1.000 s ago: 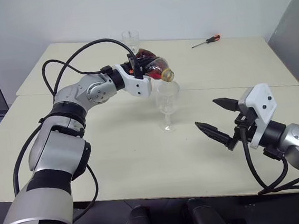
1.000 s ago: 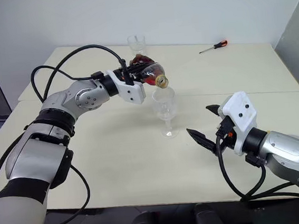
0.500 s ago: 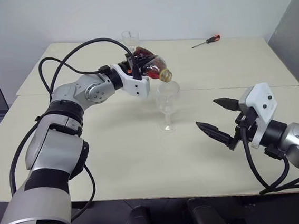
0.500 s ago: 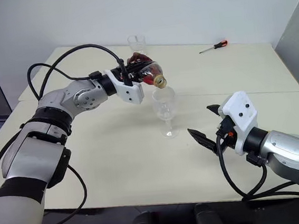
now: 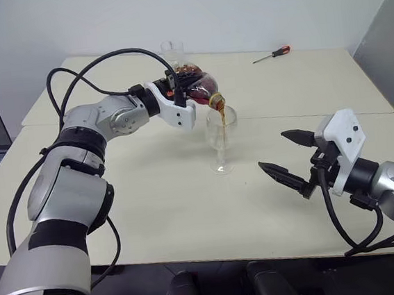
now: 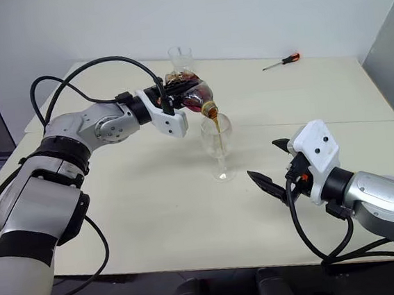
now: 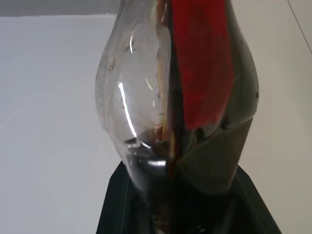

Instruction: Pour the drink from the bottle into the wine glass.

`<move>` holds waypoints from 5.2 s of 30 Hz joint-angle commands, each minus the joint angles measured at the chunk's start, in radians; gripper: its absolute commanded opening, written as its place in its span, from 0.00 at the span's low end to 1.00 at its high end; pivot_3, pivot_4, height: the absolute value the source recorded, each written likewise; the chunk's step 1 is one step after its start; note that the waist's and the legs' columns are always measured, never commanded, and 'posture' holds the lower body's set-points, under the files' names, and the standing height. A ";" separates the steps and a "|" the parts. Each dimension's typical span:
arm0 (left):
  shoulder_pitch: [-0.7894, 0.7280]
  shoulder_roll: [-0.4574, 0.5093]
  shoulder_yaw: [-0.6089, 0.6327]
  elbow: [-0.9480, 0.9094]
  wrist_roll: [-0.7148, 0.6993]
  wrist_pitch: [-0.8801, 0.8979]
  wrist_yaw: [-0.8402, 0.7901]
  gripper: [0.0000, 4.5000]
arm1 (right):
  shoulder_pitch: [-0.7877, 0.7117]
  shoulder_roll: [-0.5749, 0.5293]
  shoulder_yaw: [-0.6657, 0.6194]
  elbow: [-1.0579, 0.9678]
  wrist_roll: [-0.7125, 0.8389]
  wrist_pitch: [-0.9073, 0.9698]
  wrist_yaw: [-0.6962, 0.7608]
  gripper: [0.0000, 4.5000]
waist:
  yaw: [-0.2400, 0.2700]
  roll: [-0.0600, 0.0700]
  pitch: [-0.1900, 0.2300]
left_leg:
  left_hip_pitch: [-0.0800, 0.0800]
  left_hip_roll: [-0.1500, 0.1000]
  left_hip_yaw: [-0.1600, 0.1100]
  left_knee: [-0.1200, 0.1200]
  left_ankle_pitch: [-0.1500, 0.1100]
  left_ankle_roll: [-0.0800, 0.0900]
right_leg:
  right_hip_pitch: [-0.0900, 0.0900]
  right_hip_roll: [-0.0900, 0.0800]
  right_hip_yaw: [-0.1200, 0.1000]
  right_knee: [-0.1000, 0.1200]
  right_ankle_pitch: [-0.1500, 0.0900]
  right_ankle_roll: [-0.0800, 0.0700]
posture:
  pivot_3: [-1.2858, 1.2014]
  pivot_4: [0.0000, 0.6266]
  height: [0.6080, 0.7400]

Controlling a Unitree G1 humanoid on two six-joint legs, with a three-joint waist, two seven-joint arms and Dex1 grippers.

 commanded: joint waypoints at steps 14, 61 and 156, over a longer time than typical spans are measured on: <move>-0.065 0.018 -0.005 0.005 0.012 0.012 0.056 0.17 | -0.023 -0.012 -0.022 -0.006 -0.003 -0.017 -0.008 1.00 | 0.000 0.000 0.000 | 0.000 0.000 0.000 0.000 0.000 0.000 | 0.000 0.000 0.000 0.000 0.000 0.000 | 0.52 0.24 1.00; -0.028 -0.043 0.164 0.050 -0.268 0.008 -0.201 0.16 | -0.064 0.007 0.032 0.019 -0.059 -0.019 0.034 1.00 | 0.000 0.000 0.000 | 0.001 0.000 0.000 0.001 0.000 0.000 | -0.001 0.000 0.000 0.005 0.000 0.000 | 0.52 0.24 1.00; 0.874 0.485 0.965 -1.464 -1.570 1.765 -1.017 1.00 | -0.614 0.017 0.164 0.745 -0.510 -0.326 0.881 1.00 | 0.008 0.000 0.000 | 0.003 0.001 -0.001 0.000 0.000 0.000 | -0.001 -0.001 -0.004 0.007 -0.003 -0.004 | 0.52 0.24 1.00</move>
